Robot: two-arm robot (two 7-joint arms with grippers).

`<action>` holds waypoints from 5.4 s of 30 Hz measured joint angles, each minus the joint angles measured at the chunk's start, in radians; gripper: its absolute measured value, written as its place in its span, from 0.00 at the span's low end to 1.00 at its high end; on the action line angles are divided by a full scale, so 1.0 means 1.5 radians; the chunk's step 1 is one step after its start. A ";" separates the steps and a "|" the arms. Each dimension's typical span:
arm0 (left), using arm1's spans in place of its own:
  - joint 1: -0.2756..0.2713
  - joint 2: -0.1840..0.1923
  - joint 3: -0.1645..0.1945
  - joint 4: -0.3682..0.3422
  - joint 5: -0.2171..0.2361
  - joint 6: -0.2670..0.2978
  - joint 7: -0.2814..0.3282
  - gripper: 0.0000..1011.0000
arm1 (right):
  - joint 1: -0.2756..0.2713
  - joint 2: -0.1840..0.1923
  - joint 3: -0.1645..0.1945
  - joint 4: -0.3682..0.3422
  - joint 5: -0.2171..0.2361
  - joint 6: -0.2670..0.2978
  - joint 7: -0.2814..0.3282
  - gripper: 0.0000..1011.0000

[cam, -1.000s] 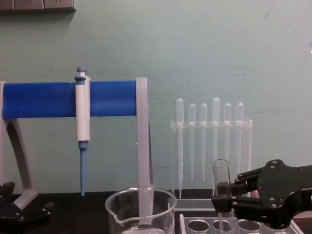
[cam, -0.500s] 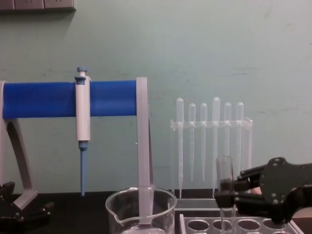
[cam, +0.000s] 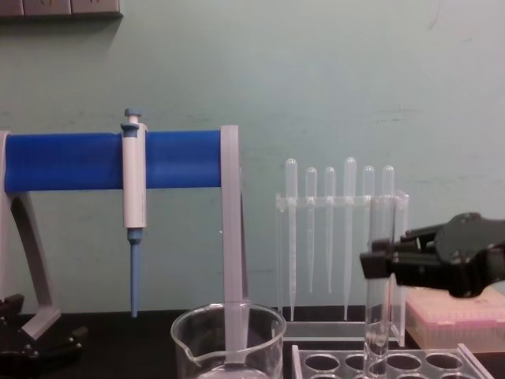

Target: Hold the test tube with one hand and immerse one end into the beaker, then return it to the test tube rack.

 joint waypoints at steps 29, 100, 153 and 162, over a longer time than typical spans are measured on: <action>0.000 0.000 0.000 0.000 0.000 0.000 0.000 0.99 | 0.022 0.049 0.031 -0.079 0.107 0.057 -0.033 0.23; 0.000 0.000 0.000 0.000 0.000 0.000 0.000 0.99 | 0.051 0.066 0.012 -0.086 0.114 0.066 -0.037 0.23; 0.000 0.000 0.000 0.000 0.000 0.000 0.000 0.99 | 0.051 0.066 0.012 -0.086 0.114 0.066 -0.037 0.23; 0.000 0.000 0.000 0.000 0.000 0.000 0.000 0.99 | 0.051 0.066 0.012 -0.086 0.114 0.066 -0.037 0.23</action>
